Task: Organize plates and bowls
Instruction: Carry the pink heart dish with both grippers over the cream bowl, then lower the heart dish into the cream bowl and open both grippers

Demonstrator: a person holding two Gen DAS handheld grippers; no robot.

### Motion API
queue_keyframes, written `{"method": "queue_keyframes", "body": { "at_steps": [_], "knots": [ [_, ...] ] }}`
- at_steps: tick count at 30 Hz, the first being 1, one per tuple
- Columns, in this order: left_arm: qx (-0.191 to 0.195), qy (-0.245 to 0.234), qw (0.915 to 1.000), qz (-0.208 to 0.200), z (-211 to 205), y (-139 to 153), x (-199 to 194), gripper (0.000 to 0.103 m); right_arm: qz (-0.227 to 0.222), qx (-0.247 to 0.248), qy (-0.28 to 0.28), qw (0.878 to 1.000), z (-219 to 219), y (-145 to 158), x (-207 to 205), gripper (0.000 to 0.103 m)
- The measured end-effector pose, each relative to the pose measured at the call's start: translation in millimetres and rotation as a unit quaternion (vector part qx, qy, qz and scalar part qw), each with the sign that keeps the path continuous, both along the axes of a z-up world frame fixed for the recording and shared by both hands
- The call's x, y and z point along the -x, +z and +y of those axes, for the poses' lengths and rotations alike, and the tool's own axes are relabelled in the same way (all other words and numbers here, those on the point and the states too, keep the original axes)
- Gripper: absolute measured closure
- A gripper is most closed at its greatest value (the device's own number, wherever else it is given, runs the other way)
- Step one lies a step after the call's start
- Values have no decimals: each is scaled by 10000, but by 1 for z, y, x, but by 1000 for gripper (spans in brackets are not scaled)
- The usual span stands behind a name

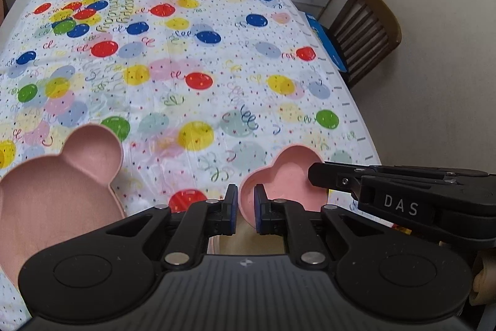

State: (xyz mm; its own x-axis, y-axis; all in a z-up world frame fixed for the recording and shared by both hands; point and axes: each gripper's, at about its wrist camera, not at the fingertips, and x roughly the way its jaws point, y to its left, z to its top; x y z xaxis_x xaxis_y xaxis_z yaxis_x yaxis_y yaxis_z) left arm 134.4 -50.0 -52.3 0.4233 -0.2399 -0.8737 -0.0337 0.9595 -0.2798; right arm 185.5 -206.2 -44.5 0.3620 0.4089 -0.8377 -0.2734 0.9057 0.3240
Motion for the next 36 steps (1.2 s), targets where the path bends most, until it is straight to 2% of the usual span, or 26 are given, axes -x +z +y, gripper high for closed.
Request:
{"method": "queue_keyframes", "body": {
  "at_steps": [15,32,36],
  "knots": [
    [-271,-398,9981,386,-21,-29,21,93,323,76,-235,9992,-10,-29,41,101],
    [-500,-487,9959,576,-32,-46,14,93,395,295,-96,9987,-6,-45,41,100],
    [-497,-499,9955,627,-34,-48,13,92,398,310,-91,9987,-6,-45,40,97]
  ]
}}
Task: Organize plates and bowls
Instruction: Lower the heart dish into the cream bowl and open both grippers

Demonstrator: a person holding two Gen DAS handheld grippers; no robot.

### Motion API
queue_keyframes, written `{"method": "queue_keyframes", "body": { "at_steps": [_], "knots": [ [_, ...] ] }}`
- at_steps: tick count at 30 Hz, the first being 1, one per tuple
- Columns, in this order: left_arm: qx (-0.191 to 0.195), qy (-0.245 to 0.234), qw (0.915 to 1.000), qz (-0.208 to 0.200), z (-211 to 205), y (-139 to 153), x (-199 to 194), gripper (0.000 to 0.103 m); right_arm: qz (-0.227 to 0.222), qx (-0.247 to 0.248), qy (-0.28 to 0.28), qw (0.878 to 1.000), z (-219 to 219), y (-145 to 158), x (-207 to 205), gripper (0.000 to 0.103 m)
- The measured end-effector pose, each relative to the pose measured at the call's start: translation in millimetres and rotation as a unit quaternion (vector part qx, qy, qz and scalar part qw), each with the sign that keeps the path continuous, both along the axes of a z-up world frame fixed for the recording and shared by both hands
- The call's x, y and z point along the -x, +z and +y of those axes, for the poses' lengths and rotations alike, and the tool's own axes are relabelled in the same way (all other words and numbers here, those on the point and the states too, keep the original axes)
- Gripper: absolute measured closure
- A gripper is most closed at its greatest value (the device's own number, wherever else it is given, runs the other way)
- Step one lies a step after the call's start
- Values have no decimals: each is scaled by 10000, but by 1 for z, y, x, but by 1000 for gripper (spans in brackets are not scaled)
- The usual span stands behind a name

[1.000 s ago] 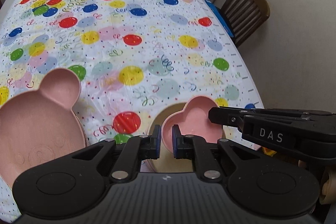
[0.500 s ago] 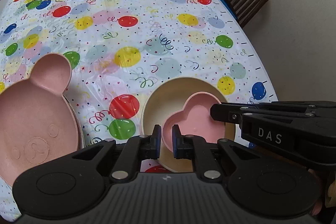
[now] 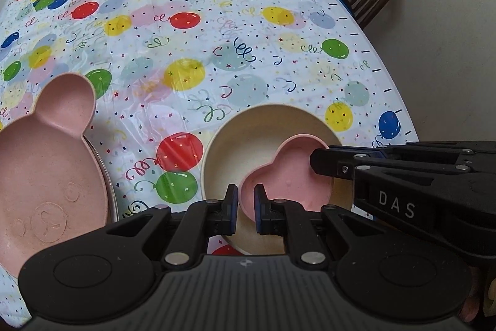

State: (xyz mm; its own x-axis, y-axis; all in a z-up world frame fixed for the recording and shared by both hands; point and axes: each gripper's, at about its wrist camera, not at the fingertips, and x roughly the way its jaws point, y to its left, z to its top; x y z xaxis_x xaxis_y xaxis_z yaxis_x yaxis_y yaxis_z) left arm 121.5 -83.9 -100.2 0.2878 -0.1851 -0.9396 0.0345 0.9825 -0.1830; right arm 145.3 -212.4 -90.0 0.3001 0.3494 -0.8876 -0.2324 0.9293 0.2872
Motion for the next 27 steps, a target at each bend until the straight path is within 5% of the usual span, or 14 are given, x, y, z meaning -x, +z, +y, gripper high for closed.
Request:
{"method": "queue_keyframes", "body": {
  "at_steps": [13,27],
  "knots": [
    [-40,39,9998,-184,5,8,2,93,-75,-11,37,10000,0,5,1,89],
    [22,-47,9968,-804,14,41,28,92,-557,-109,29,9984,-3,33,22,68]
  ]
}}
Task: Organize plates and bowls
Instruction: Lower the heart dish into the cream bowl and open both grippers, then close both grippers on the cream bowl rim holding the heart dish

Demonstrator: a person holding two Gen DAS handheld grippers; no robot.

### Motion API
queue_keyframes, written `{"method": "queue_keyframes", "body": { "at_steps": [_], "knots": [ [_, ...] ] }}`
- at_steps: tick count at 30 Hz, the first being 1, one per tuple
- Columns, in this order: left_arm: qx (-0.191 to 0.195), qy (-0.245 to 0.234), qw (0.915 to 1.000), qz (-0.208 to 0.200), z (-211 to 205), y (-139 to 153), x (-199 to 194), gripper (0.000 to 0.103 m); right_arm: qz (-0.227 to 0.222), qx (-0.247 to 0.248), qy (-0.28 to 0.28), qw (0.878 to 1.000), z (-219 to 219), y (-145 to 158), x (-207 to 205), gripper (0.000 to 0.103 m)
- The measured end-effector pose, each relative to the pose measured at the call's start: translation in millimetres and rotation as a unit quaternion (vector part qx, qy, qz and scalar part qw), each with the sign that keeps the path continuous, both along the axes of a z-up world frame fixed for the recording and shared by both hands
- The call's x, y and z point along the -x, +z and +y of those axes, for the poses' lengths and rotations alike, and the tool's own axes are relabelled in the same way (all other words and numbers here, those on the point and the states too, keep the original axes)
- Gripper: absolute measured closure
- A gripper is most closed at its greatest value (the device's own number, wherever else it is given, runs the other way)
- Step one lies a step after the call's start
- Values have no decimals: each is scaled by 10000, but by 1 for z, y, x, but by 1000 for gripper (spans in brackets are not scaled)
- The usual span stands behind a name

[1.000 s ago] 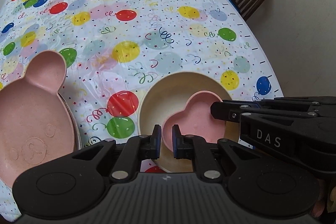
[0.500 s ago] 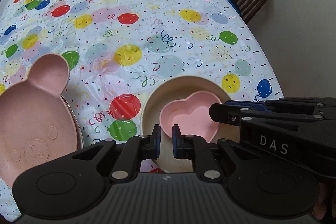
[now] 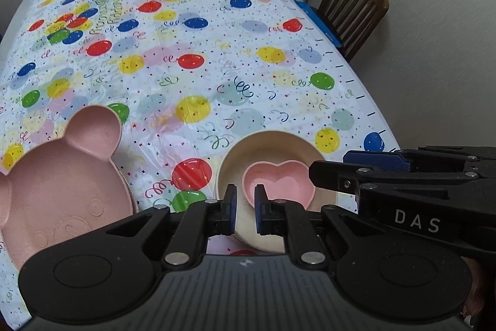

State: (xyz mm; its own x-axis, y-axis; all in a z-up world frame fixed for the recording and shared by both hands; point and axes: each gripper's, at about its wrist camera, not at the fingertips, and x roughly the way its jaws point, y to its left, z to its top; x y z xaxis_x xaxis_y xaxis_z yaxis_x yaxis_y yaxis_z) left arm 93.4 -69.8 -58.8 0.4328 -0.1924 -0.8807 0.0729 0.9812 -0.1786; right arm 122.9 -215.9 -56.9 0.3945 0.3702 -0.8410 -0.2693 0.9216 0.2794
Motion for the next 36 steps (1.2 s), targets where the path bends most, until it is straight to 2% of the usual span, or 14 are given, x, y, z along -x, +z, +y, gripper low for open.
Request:
{"method": "queue_keyframes", "body": {
  "at_steps": [2,10,12,13,17,22,24,29,36],
  "knots": [
    [27,-8,10000,-72,2,4,5,92,-92,0,7,10000,0,4,5,67],
    [77,-79,9995,-308,9,17,24,88,-446,-83,-12,9990,-2,24,26,51],
    [115,-72,9993,-343,11,18,27,77,-542,-69,-32,9985,-3,28,30,43],
    [118,-58,9993,-362,12,19,28,74,-579,-74,-39,9983,-4,30,32,42],
    [106,37,9990,-434,17,20,32,47,-647,-91,-91,9978,-7,36,38,37],
    [181,100,9988,-446,22,20,34,37,-697,-108,-168,9974,-12,38,42,22],
    [199,140,9988,-421,23,18,34,29,-705,-129,-187,9973,-14,38,43,18],
    [302,166,9988,-362,25,13,33,27,-704,-191,-292,9969,-17,36,43,3],
    [372,356,9986,-148,26,-6,23,27,-429,-305,-556,9971,-22,21,35,1]
  ]
}}
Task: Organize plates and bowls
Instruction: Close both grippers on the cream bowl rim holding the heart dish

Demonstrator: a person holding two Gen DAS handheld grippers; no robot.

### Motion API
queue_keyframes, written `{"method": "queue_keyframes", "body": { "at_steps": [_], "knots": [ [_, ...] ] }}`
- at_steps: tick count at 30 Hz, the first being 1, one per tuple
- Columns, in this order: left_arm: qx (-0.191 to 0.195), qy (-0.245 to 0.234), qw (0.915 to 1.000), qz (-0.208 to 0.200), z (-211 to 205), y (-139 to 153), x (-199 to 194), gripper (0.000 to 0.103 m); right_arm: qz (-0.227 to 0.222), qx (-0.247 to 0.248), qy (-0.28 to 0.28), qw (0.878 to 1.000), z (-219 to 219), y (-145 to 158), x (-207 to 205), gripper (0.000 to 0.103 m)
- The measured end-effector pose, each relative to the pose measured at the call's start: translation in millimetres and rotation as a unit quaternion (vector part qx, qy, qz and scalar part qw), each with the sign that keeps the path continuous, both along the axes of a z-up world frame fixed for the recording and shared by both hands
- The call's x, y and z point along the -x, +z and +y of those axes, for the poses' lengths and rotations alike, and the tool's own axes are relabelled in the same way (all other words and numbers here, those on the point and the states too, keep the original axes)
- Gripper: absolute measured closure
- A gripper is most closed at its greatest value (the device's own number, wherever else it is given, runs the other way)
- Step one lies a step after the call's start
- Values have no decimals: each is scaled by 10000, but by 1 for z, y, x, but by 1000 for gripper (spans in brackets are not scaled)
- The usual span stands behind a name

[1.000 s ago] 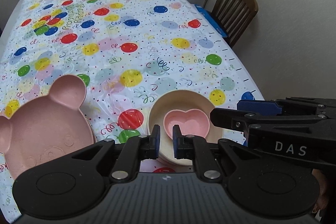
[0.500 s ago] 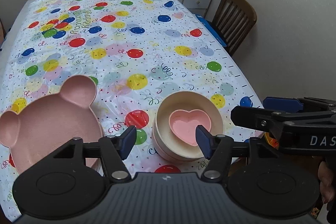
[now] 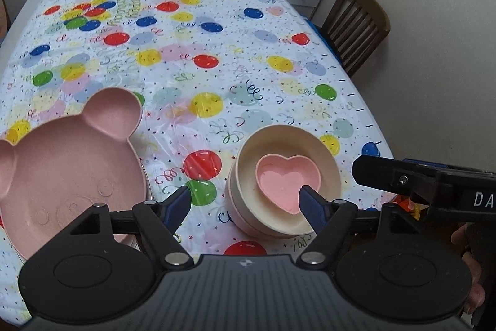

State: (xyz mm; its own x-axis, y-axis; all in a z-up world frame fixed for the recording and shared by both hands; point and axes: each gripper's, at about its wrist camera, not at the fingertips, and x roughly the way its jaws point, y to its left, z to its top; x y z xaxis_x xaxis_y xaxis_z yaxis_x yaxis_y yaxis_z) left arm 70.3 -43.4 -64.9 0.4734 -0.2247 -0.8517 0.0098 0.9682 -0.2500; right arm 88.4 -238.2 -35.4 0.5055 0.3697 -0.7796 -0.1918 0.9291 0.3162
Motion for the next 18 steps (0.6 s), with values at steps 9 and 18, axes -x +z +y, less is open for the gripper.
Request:
{"method": "queue_keyframes", "body": {
  "at_steps": [9,18],
  "knots": [
    [27,76,9995,319,-4,-30,-16,27,563,-108,-323,9978,-2,-39,-16,5],
    [8,81,9988,488,-8,-49,-29,27,963,-235,-558,9935,-3,-62,-30,10]
  ]
}}
